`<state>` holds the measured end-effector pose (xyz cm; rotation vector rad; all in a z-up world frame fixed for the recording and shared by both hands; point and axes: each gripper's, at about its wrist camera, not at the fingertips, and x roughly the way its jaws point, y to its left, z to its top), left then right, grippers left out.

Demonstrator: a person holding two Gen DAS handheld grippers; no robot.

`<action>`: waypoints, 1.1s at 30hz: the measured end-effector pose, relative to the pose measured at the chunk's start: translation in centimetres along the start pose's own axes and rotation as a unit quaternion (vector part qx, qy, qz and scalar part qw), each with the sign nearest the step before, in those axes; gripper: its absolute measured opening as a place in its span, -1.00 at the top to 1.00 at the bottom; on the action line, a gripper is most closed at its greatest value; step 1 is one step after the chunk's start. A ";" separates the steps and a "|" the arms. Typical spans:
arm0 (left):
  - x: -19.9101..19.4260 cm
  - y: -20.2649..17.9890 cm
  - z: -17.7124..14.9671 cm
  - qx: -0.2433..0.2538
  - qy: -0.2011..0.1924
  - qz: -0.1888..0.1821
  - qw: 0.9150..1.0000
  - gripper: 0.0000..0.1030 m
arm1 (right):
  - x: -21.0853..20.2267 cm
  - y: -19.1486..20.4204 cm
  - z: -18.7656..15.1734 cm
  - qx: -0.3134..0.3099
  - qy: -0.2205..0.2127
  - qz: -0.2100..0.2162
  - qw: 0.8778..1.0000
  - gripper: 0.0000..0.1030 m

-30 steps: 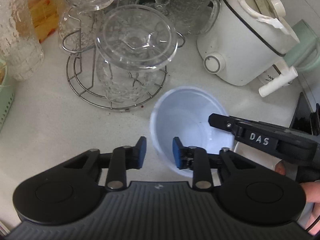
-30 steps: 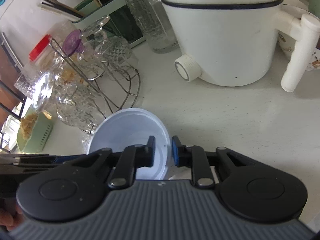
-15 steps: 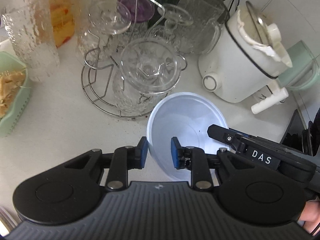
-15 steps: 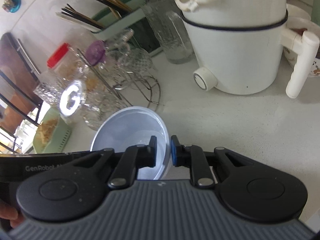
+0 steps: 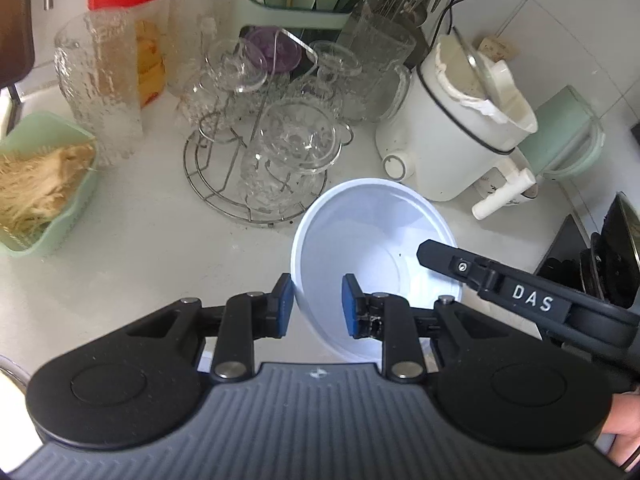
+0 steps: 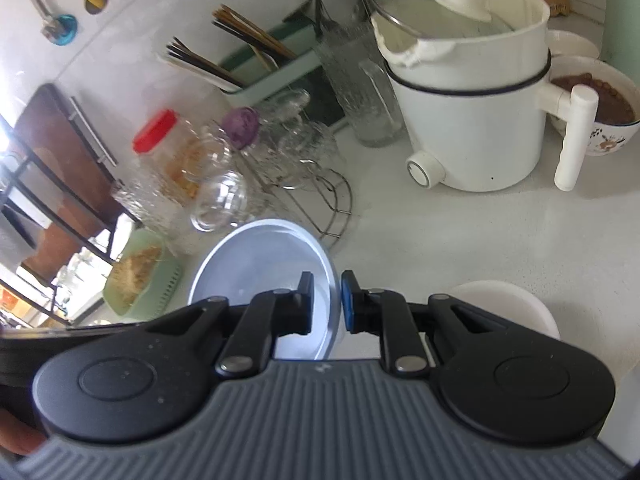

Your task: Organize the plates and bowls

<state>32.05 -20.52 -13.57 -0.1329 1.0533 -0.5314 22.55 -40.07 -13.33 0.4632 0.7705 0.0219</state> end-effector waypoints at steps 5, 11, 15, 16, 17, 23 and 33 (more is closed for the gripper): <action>-1.5 1.2 -1.1 -0.008 -0.006 0.000 1.000 0.44 | -0.6 1.5 -0.8 0.001 0.001 -0.001 1.000 0.66; -4.8 2.8 -1.5 -0.025 -0.025 -0.005 0.999 0.44 | -1.8 4.0 -1.3 -0.022 -0.002 0.008 1.000 0.66; -7.4 3.1 -1.6 -0.021 -0.042 -0.003 0.999 0.42 | -2.7 5.6 -1.5 -0.028 -0.008 0.015 0.999 0.66; -8.0 3.3 -1.6 -0.023 -0.047 -0.004 0.999 0.42 | -2.9 5.8 -1.5 -0.028 -0.009 0.017 0.999 0.66; -8.5 3.4 -1.7 -0.026 -0.052 -0.006 0.998 0.42 | -3.1 6.2 -1.5 -0.029 -0.009 0.020 0.999 0.66; -10.7 4.9 -2.3 -0.042 -0.065 0.001 0.997 0.42 | -3.7 7.8 -1.7 -0.042 -0.004 0.041 0.998 0.66; -10.6 8.0 -5.5 -0.079 -0.043 0.028 0.996 0.42 | -2.2 10.0 -4.1 -0.081 0.044 0.044 0.995 0.66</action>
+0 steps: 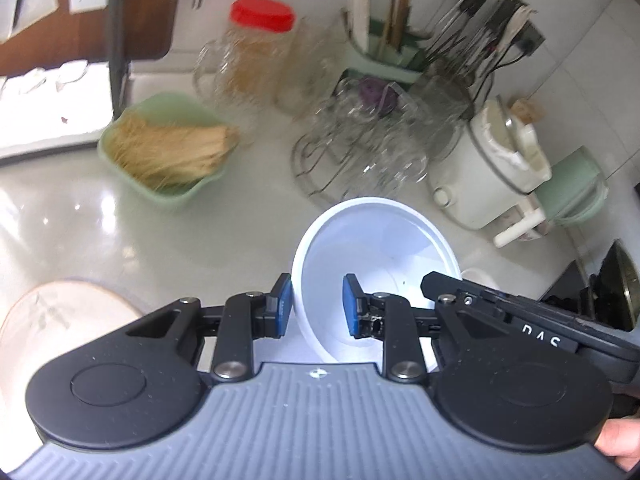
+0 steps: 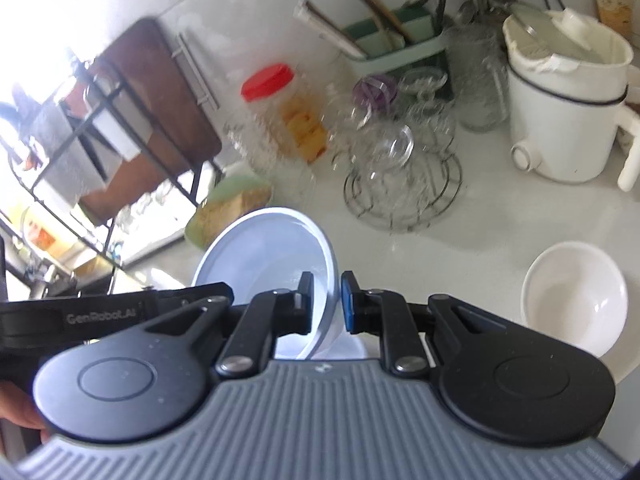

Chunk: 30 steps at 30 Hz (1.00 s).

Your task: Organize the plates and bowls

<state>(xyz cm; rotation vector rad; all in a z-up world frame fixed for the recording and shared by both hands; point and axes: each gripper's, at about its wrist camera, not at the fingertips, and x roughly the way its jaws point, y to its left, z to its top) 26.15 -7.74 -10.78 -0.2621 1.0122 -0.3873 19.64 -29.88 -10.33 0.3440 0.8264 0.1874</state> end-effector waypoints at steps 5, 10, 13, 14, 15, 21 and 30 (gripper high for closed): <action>1.5 1.2 -1.3 -0.011 0.033 0.019 0.999 0.42 | 1.4 0.4 -1.2 -0.016 0.023 -0.006 1.000 0.66; 3.2 2.5 -2.3 -0.016 0.059 0.026 0.998 0.42 | 3.0 0.5 -2.5 -0.022 0.044 -0.018 0.999 0.66; 3.6 2.5 -2.6 -0.008 0.068 0.031 0.997 0.42 | 3.5 0.6 -3.0 -0.023 0.052 -0.023 0.998 0.66; 3.8 2.6 -2.7 -0.007 0.071 0.032 0.997 0.42 | 3.6 0.6 -3.1 -0.022 0.053 -0.024 0.998 0.66; 4.0 2.7 -2.9 -0.010 0.074 0.030 0.997 0.42 | 3.7 0.6 -3.3 -0.022 0.054 -0.026 0.998 0.66; 4.7 2.8 -3.2 -0.008 0.085 0.032 0.996 0.42 | 4.2 0.3 -3.7 -0.015 0.071 -0.032 0.997 0.66; 4.1 3.0 -2.9 -0.013 0.081 0.043 0.996 0.24 | 3.5 0.3 -3.7 -0.008 0.062 -0.040 0.997 0.62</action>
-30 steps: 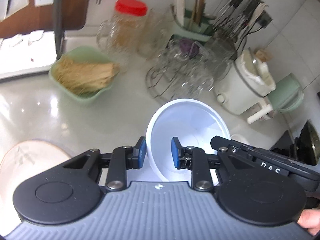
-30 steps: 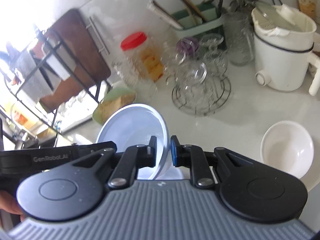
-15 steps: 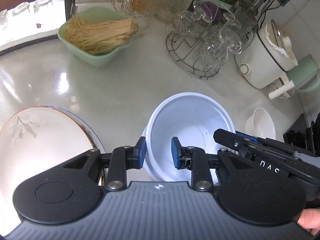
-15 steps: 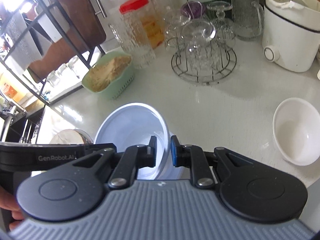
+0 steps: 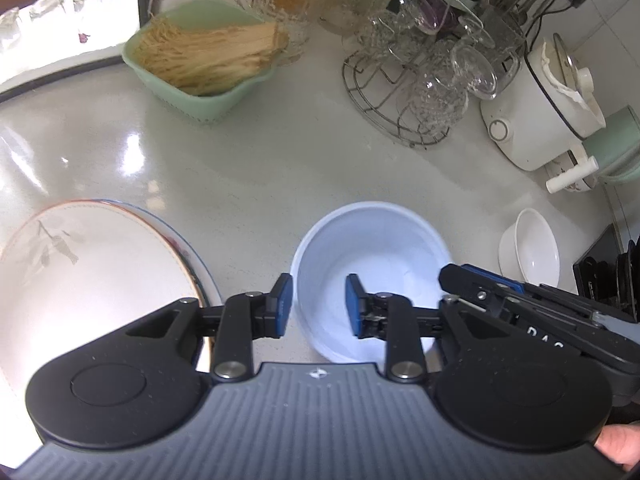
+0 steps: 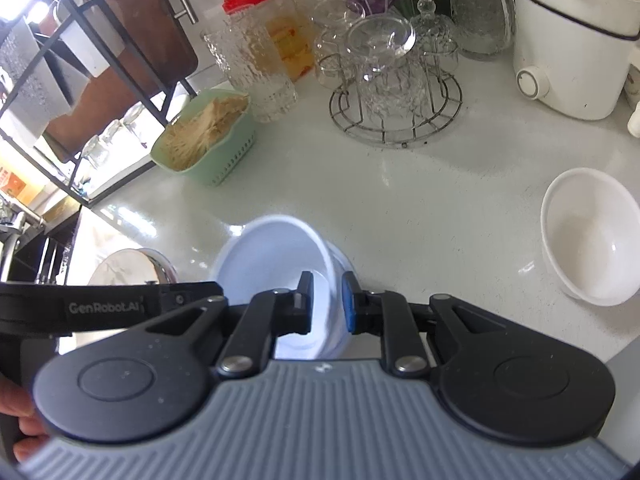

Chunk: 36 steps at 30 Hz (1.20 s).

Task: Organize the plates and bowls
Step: 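Open both grippers and withdraw from the blue bowls, then move both grippers to the rim of the white ceramic bowl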

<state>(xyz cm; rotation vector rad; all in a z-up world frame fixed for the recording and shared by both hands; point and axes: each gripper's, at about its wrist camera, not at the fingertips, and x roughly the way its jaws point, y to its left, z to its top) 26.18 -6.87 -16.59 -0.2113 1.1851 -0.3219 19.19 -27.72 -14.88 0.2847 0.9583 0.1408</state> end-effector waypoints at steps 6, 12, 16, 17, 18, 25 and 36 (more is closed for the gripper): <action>-2.3 -0.3 0.7 0.008 -0.030 -0.007 0.999 0.14 | -2.0 0.1 0.8 0.002 -0.031 -0.002 1.000 0.63; -5.6 -1.8 1.5 0.037 -0.067 -0.017 0.997 0.14 | -4.3 0.8 1.7 -0.001 -0.067 -0.009 0.998 0.63; -7.5 -2.6 2.1 0.051 -0.084 -0.030 0.995 0.14 | -6.0 1.1 2.2 -0.001 -0.098 -0.011 0.995 0.62; -8.0 -2.9 2.4 0.056 -0.088 -0.035 0.994 0.14 | -6.5 1.1 2.4 0.001 -0.105 -0.012 0.994 0.63; -8.4 -3.2 2.5 0.062 -0.093 -0.038 0.993 0.14 | -6.9 1.1 2.5 0.003 -0.114 -0.013 0.993 0.63; -10.7 -5.6 3.3 0.117 -0.130 -0.036 0.984 0.14 | -9.3 0.7 3.3 0.015 -0.158 -0.023 0.987 0.63; -9.8 -9.2 3.6 0.172 -0.126 -0.066 0.975 0.14 | -11.5 -1.8 2.5 0.050 -0.187 -0.064 0.979 0.63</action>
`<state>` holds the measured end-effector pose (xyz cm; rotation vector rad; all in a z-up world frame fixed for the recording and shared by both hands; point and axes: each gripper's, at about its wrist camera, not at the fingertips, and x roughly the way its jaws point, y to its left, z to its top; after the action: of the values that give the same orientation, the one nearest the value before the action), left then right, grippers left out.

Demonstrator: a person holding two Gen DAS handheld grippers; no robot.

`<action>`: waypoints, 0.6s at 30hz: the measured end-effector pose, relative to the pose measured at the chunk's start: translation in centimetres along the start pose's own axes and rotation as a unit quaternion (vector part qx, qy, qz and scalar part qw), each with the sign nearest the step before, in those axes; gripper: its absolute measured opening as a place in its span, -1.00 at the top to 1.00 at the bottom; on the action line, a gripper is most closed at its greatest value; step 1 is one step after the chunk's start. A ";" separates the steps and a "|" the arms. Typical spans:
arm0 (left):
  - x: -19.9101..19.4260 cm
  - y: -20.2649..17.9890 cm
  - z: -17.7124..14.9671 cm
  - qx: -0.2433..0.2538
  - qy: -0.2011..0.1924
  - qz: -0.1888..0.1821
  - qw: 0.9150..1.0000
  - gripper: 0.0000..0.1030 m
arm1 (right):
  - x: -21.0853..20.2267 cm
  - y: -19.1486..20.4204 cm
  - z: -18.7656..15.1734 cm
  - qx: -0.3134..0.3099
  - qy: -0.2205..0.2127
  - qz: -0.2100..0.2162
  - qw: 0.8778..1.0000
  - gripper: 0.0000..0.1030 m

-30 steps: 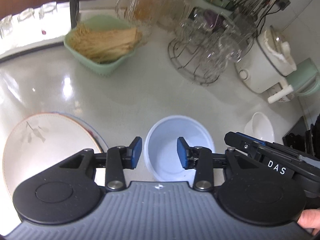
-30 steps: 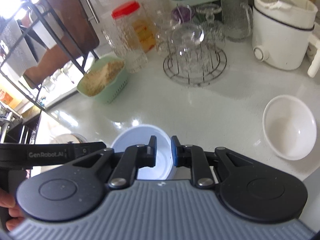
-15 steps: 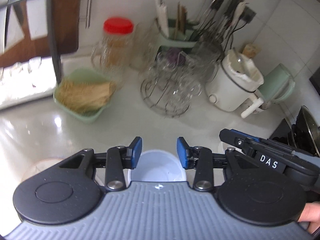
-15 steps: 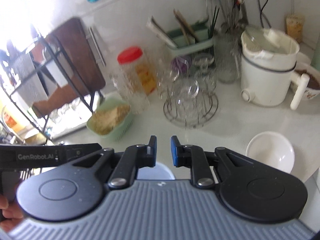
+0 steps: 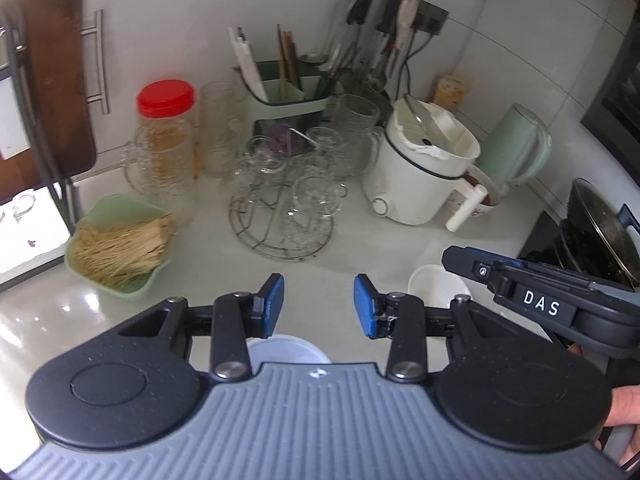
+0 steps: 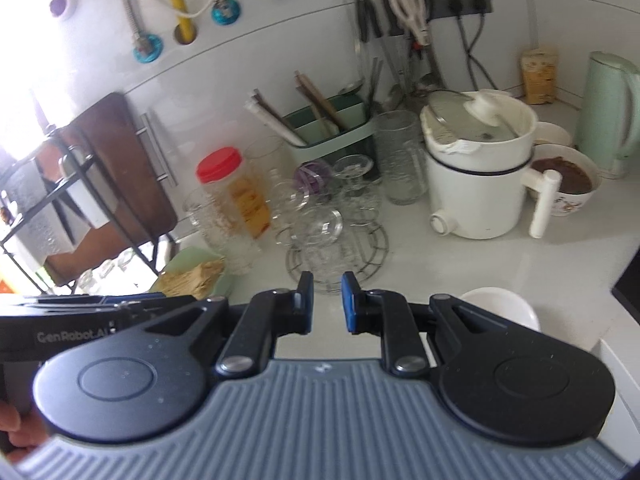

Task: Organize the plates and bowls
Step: 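Move both grippers to the rim of the white ceramic bowl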

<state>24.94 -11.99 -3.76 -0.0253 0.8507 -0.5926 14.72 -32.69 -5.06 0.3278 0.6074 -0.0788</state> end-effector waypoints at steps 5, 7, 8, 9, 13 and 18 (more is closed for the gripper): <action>1.2 -1.4 -0.1 0.008 0.012 -0.015 1.000 0.14 | -0.6 -1.7 -0.6 0.018 -0.003 -0.023 1.000 0.63; 1.7 -2.1 -0.1 0.016 0.018 -0.022 0.999 0.14 | -0.8 -2.4 -0.9 0.028 -0.002 -0.029 0.999 0.63; 2.0 -2.4 -0.1 0.019 0.021 -0.025 0.999 0.14 | -0.9 -2.7 -1.0 0.030 -0.002 -0.034 0.999 0.63; 2.3 -2.7 -0.2 0.022 0.024 -0.029 0.999 0.14 | -1.0 -3.0 -1.1 0.032 -0.002 -0.039 0.999 0.63; 3.3 -4.2 -0.4 0.033 0.031 -0.045 0.998 0.10 | -1.7 -4.3 -1.7 0.042 -0.004 -0.059 0.997 0.63; 5.0 -6.1 -0.8 0.048 0.047 -0.064 0.996 0.08 | -2.5 -6.3 -2.8 0.061 -0.002 -0.086 0.994 0.63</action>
<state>23.96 -19.46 -6.21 0.0366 0.9158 -0.7595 10.08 -37.80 -7.50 0.3933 0.6273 -0.2833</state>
